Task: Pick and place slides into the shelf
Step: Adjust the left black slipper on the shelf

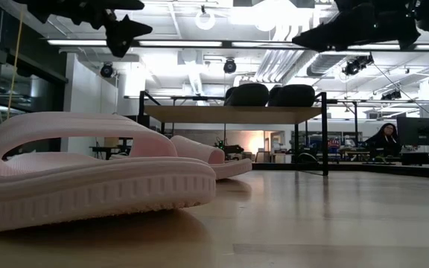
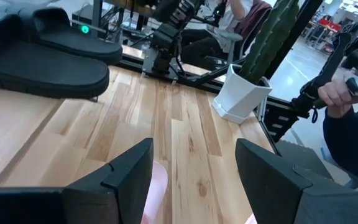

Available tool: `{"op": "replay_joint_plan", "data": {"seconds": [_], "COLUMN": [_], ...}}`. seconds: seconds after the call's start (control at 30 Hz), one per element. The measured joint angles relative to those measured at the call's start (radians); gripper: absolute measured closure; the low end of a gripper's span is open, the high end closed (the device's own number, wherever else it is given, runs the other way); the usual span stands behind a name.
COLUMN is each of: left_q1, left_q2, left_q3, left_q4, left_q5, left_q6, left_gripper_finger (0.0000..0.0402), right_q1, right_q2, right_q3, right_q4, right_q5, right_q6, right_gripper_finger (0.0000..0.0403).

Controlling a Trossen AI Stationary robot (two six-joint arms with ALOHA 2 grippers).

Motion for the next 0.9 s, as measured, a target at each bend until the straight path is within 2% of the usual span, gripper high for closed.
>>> {"op": "replay_joint_plan", "data": {"seconds": [0.07, 0.17, 0.43, 0.6, 0.77, 0.9], "left_q1": [0.0, 0.0, 0.0, 0.0, 0.0, 0.0], "left_q2": [0.0, 0.0, 0.0, 0.0, 0.0, 0.0], "left_q3": [0.0, 0.0, 0.0, 0.0, 0.0, 0.0], "left_q4": [0.007, 0.007, 0.005, 0.004, 0.004, 0.004], "left_q5": [0.0, 0.0, 0.0, 0.0, 0.0, 0.0], "left_q6": [0.0, 0.0, 0.0, 0.0, -0.001, -0.001], "left_gripper_finger": [0.0185, 0.0185, 0.0185, 0.0185, 0.0185, 0.0185], "right_q1": [0.006, 0.022, 0.086, 0.12, 0.143, 0.156], "right_q2": [0.013, 0.051, 0.24, 0.288, 0.306, 0.352], "right_q3": [0.0, 0.0, 0.001, 0.001, 0.09, 0.209], "right_q4": [0.031, 0.078, 0.258, 0.338, 0.203, 0.017], "right_q5": [-0.007, 0.058, 0.333, 0.533, 0.771, 0.821], "right_q6": [-0.013, -0.025, -0.121, -0.145, -0.113, -0.065], "right_gripper_finger": [0.0155, 0.0155, 0.0155, 0.0155, 0.0155, 0.0155]}}
